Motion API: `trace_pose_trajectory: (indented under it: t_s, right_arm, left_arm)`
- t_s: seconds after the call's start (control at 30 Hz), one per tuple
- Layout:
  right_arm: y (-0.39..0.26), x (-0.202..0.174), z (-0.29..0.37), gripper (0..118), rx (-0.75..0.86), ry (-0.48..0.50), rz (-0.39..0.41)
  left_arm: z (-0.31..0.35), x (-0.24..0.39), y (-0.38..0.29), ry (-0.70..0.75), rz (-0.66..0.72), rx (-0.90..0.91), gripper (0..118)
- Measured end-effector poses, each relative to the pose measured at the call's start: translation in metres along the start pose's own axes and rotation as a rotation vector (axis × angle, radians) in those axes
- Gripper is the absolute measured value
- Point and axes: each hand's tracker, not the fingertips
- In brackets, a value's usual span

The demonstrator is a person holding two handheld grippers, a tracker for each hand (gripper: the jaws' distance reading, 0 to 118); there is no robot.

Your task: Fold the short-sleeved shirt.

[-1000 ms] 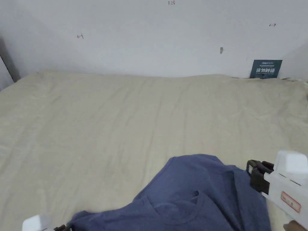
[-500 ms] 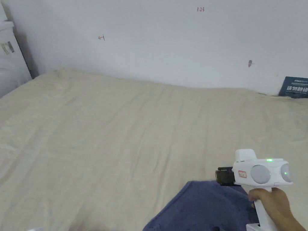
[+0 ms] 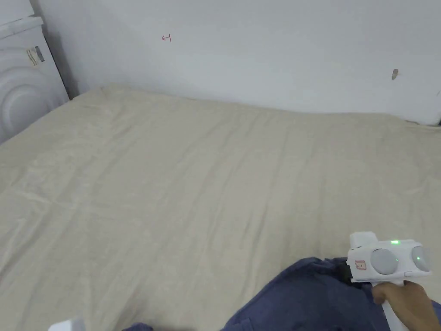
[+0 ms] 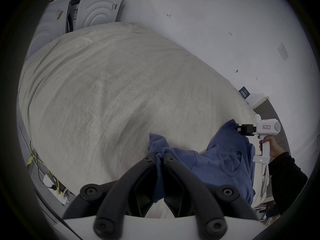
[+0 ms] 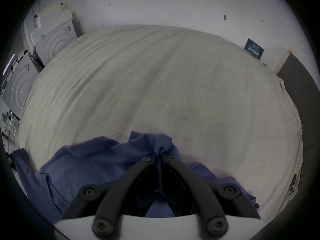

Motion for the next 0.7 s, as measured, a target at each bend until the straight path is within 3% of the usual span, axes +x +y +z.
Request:
trace_pose_trajectory:
  t_s: [0.1,0.27,0.43,0.7]
  right_arm:
    - [-0.006,0.0,0.011,4,0.034,-0.011,0.021]
    - [-0.015,0.016,0.059,4,0.169,0.03,-0.027]
    - [-0.037,0.044,0.145,4,0.335,0.102,-0.149]
    - [-0.062,0.099,0.266,4,0.526,0.114,-0.236]
  left_arm:
    - [0.003,0.002,0.0,0.0,-0.001,0.003,5]
    - [0.014,0.01,0.001,-0.009,-0.007,0.024,5]
    - [0.03,0.026,0.016,-0.043,-0.018,0.069,5]
    - [0.054,0.093,0.08,-0.123,-0.124,0.193,5]
